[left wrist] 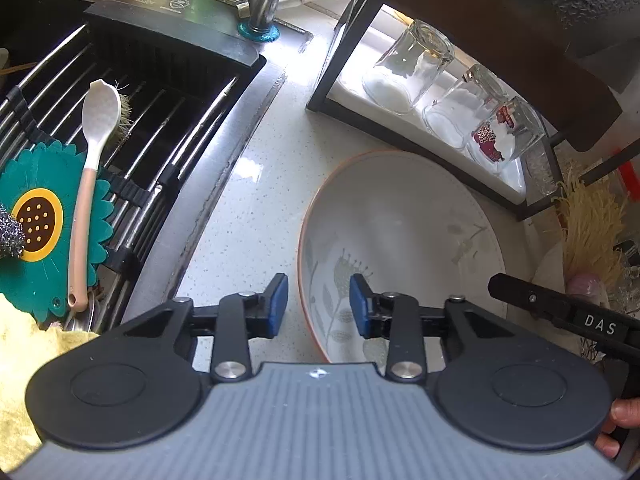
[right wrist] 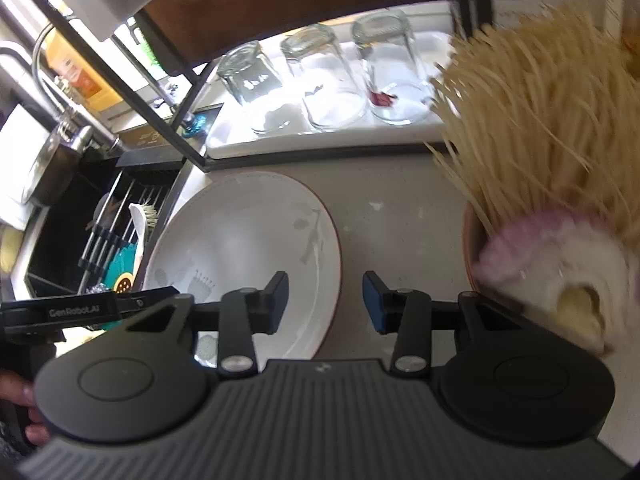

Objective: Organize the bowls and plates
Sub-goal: 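Close both grippers on the rim of the second white bowl, then lift the second bowl with both grippers and carry it toward the stacked bowl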

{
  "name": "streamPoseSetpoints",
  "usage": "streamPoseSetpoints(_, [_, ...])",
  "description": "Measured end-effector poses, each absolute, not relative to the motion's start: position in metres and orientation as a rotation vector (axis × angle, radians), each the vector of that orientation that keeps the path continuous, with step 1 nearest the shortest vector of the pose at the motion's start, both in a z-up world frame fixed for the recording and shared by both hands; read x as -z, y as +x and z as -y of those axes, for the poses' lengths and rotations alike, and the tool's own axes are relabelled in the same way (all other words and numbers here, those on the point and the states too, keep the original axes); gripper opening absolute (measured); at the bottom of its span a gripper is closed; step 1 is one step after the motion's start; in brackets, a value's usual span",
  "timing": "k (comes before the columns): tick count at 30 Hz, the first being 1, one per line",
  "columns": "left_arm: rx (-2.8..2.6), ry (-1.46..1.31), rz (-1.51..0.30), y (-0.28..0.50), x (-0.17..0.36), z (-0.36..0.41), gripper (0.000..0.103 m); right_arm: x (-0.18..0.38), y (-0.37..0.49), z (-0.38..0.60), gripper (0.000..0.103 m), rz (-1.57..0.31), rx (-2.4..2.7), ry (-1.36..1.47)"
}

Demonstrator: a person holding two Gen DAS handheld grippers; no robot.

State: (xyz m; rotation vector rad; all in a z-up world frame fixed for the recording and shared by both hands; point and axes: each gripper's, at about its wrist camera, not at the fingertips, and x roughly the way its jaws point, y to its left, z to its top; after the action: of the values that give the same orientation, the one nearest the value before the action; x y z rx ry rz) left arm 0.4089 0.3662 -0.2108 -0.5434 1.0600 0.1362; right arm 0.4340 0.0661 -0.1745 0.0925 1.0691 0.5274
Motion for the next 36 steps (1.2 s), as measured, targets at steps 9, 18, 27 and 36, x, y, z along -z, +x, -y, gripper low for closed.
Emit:
streamPoseSetpoints(9, [-0.115,-0.534,-1.072,0.419,0.216,-0.367,0.022,0.177,0.437,-0.080,0.025,-1.054,-0.531,0.006])
streamPoseSetpoints(18, [-0.101,-0.527,-1.074,0.419,0.217,-0.369,0.016,0.183,0.439,-0.082,0.020,-1.036,-0.517,-0.009])
streamPoseSetpoints(27, [-0.094,-0.514,-1.047,0.411,0.207,-0.368,0.015,0.174,0.433,-0.078,0.016,-1.018,-0.524,-0.006])
streamPoseSetpoints(36, [-0.070,-0.465,-0.995,0.390,0.173,-0.355,0.015,0.148,0.406,-0.061,0.016,-0.966,-0.527,0.036])
